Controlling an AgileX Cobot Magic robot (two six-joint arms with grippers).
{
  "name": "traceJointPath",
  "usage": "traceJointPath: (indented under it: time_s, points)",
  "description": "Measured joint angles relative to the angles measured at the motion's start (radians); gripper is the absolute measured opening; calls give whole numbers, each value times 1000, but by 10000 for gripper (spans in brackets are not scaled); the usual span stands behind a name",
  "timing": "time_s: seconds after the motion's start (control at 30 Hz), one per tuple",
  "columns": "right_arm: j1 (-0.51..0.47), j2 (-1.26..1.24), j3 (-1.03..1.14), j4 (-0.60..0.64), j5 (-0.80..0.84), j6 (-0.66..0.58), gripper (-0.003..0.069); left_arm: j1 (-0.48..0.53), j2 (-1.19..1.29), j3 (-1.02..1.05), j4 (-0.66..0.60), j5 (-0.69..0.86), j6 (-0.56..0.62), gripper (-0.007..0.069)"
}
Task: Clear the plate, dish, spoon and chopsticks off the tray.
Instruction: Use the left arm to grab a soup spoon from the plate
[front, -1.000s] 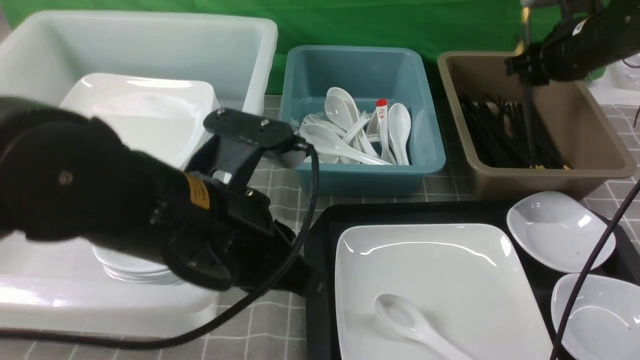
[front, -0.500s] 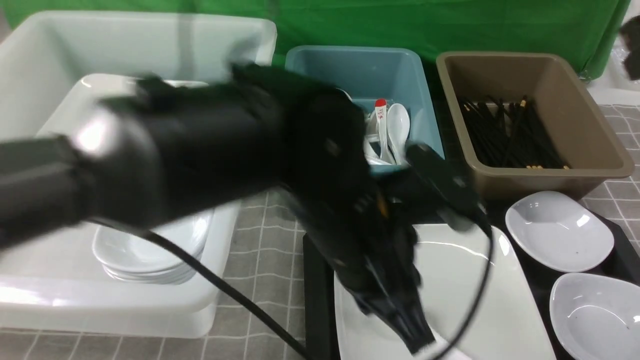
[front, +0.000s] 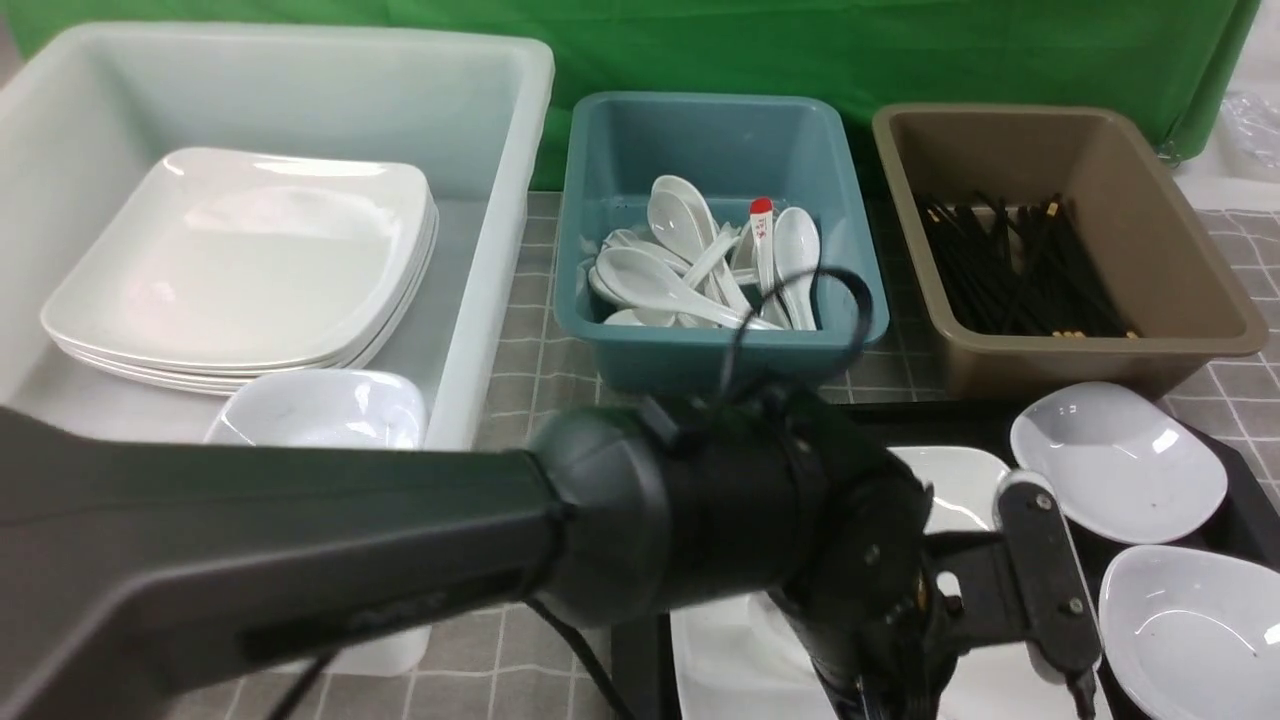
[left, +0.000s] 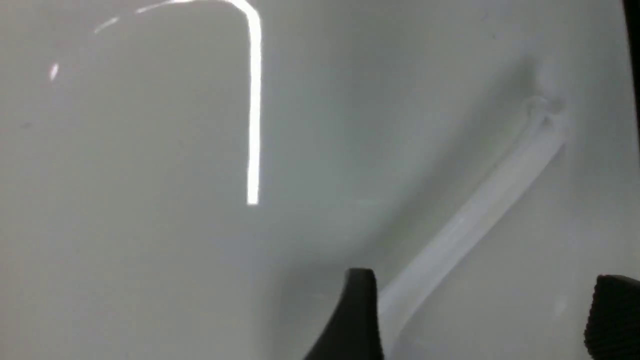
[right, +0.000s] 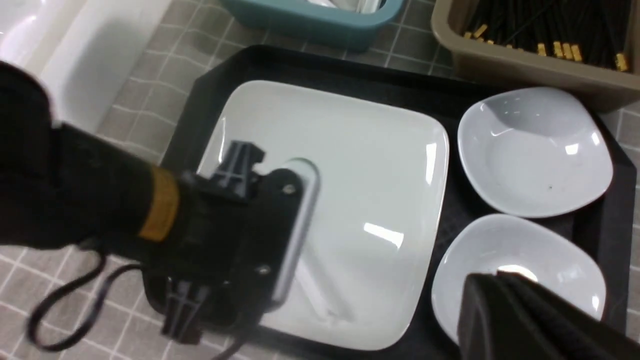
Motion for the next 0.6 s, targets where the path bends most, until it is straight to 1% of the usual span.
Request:
traceJointPath:
  time_s: [0.03, 0.1, 0.17, 0.23, 0.3, 0.37, 0.4, 0.43, 0.5, 0.6]
  points:
    - [0, -16, 7, 0, 0, 5, 27, -3, 16, 0, 12, -24, 5, 601]
    - [0, -31, 8, 2, 0, 14, 27, -4, 33, 0, 14, -56, 15, 605]
    - [0, -35, 8, 2, 0, 22, 27, -4, 50, 0, 27, -72, 16, 603]
    - [0, -36, 8, 3, 0, 28, 27, -4, 63, 0, 32, -77, 18, 586]
    - [0, -36, 8, 3, 0, 29, 27, -4, 70, -1, 31, -81, 17, 510]
    - [0, -36, 8, 3, 0, 30, 27, -4, 71, -2, 31, -79, 2, 392]
    - [0, -36, 8, 3, 0, 30, 27, -4, 72, -2, 31, -78, -4, 363]
    - [0, -36, 8, 3, 0, 30, 27, -5, 72, -2, 33, -77, -23, 246]
    - [0, -36, 8, 3, 0, 30, 27, -5, 72, -7, 39, -63, -75, 115]
    - [0, -36, 8, 3, 0, 30, 27, -5, 58, -44, 79, -5, -212, 108]
